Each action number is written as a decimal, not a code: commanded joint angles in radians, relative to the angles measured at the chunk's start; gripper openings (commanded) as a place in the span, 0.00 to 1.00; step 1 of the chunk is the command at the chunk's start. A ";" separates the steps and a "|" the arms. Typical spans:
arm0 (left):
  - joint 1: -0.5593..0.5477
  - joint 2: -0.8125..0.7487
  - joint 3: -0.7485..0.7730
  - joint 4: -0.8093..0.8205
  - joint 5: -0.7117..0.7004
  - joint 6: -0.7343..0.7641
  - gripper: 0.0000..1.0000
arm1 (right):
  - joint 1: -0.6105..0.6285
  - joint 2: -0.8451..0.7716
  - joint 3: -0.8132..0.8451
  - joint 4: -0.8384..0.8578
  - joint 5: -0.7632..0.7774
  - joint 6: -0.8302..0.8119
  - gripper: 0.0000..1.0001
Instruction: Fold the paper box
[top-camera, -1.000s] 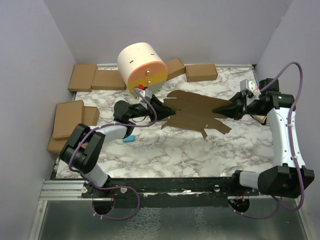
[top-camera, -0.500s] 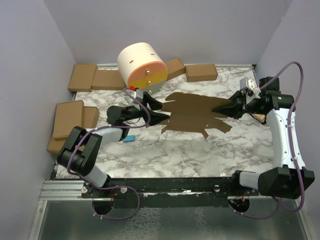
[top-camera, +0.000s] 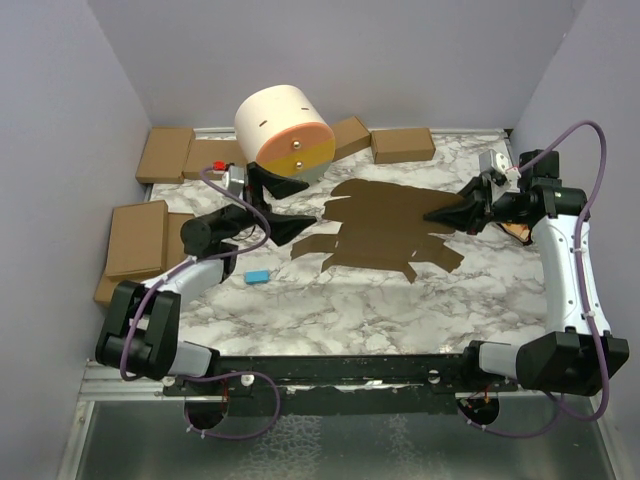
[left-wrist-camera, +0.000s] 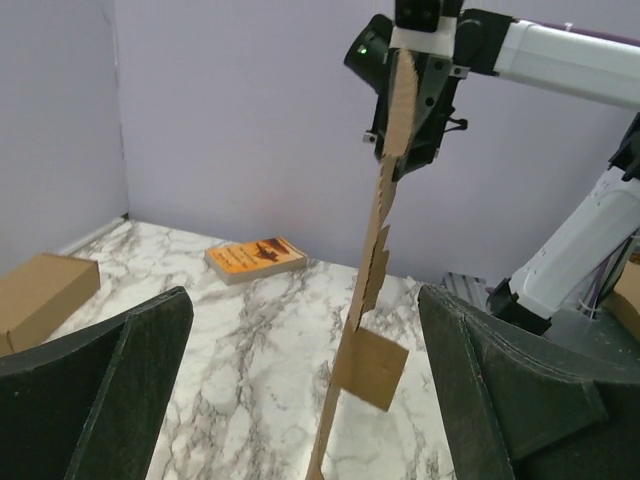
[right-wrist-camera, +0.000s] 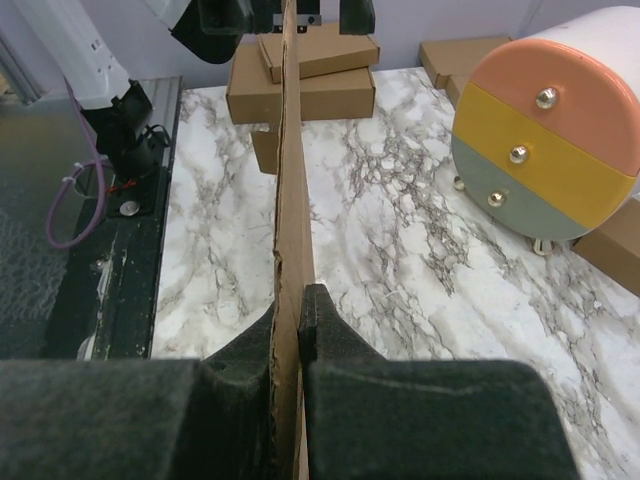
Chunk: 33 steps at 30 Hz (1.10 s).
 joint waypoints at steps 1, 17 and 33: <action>-0.051 -0.033 0.077 0.007 0.009 0.037 0.99 | 0.006 0.005 0.003 0.028 -0.028 0.018 0.01; -0.205 0.005 0.322 -0.638 0.016 0.363 0.43 | 0.007 0.015 0.010 0.030 -0.022 0.018 0.01; -0.078 -0.035 0.267 -0.329 0.041 0.044 0.00 | -0.028 0.024 0.025 0.157 -0.037 0.198 0.73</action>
